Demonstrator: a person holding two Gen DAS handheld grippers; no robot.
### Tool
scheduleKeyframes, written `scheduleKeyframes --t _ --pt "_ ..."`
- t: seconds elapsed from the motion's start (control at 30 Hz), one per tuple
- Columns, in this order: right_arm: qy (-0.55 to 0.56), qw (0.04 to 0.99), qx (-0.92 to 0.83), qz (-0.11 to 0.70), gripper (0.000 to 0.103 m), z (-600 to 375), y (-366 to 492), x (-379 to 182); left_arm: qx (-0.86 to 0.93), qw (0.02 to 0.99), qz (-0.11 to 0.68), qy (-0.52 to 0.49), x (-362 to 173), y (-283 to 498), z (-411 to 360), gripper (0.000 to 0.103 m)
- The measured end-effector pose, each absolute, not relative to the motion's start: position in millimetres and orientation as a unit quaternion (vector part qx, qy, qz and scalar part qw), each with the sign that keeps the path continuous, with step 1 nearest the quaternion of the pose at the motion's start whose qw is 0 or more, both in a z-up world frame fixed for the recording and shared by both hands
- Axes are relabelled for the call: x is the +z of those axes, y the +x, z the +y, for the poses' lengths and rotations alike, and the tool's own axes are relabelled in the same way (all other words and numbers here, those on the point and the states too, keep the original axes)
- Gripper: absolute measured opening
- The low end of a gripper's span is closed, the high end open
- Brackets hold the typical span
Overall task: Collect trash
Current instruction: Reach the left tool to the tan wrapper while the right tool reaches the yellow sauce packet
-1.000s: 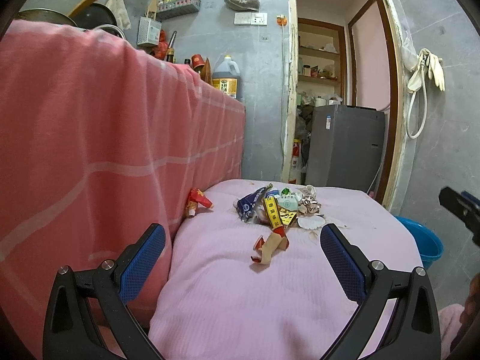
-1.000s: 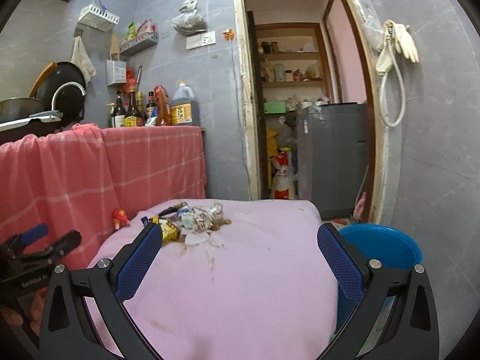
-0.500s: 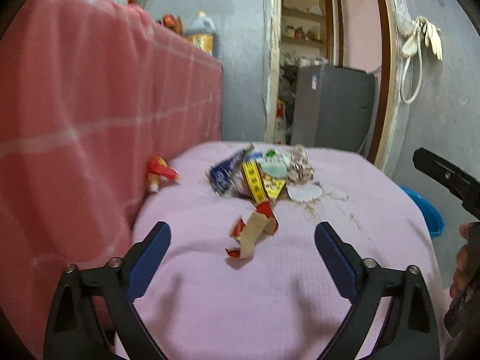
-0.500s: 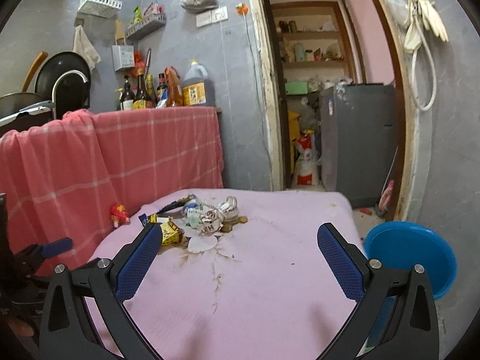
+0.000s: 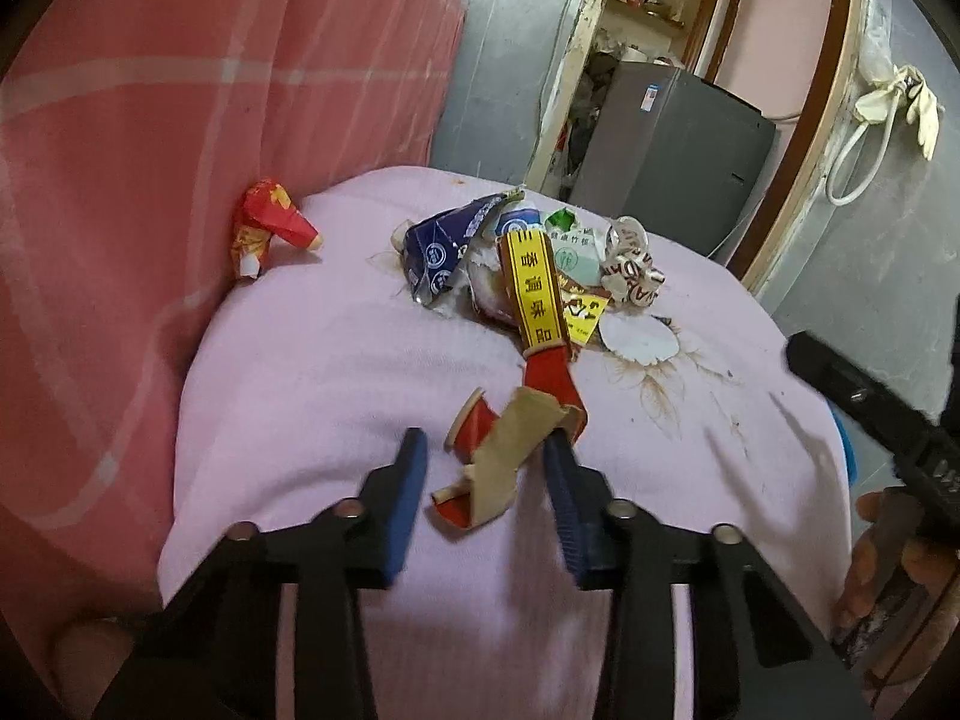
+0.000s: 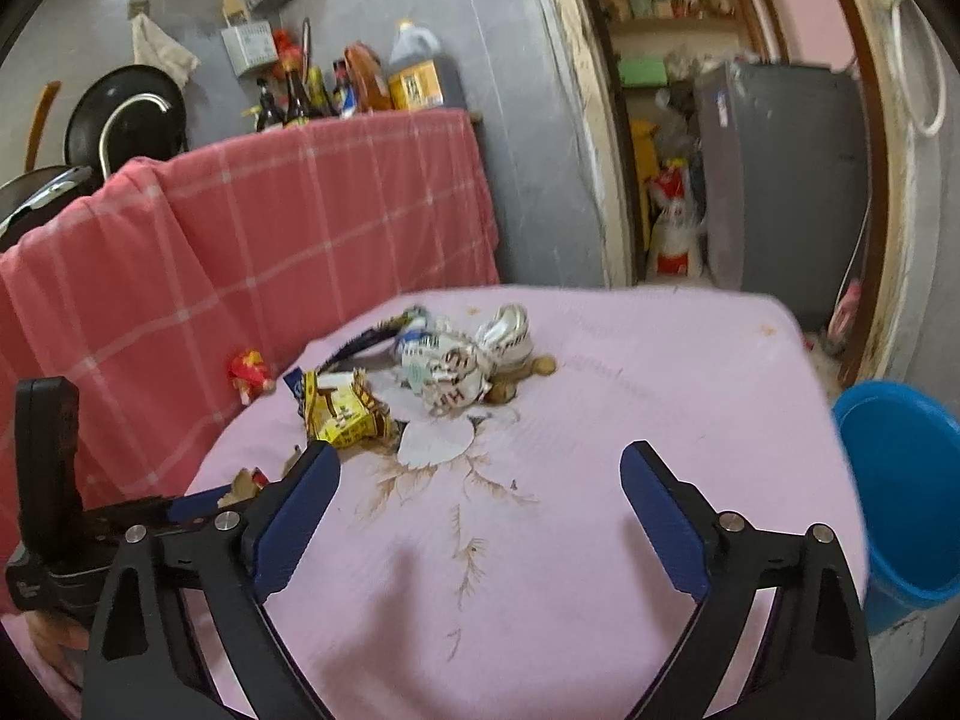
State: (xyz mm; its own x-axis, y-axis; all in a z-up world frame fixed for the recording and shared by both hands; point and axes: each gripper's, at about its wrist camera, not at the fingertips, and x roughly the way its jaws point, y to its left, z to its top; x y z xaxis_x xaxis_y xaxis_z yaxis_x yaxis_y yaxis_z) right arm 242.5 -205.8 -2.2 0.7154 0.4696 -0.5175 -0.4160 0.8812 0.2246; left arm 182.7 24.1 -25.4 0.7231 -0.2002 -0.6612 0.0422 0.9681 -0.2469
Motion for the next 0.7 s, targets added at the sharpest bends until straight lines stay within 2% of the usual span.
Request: scheduleKeyframes --t 0.23,0.47,0.7 --pt "0.057 0.899 0.271 0.339 0.091 -188 265 -14 -0.054 0.921 0.364 -0.127 -22 182 33 0.014" --pt "0.043 0.878 0.313 0.36 0.091 -157 279 -18 -0.026 0.923 0.347 -0.167 -19 180 56 0.014" --pt "0.03 0.859 0.345 0.377 0.084 -129 303 -22 -0.003 0.921 0.337 -0.196 -18 175 73 0.014"
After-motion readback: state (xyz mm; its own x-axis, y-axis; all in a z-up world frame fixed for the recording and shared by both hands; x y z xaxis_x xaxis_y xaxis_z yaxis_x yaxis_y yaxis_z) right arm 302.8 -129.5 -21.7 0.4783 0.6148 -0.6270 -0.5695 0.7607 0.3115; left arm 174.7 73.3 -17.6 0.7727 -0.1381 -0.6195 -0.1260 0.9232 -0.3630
